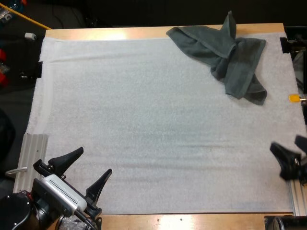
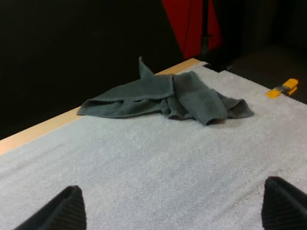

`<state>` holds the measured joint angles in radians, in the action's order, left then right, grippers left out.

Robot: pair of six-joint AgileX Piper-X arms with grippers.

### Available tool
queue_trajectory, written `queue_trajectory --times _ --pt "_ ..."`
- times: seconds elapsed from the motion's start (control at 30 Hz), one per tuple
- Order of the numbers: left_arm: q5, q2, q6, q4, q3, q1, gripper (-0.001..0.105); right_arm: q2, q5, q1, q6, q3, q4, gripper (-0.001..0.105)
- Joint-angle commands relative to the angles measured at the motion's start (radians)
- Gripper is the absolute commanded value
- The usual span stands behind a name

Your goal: Pick towel from pile, fold and stack

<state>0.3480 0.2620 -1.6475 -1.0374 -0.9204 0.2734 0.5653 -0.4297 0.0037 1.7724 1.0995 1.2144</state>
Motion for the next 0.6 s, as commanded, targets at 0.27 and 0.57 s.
queue_trajectory --times 0.27,0.57 --pt "0.006 0.001 -0.008 0.011 -0.008 0.003 0.071 0.262 0.044 0.002 -0.11 0.004 -0.238 0.064" --pt "0.008 0.001 -0.008 0.011 -0.008 0.003 0.071 0.545 0.09 0.002 -0.248 0.004 -0.395 0.064"
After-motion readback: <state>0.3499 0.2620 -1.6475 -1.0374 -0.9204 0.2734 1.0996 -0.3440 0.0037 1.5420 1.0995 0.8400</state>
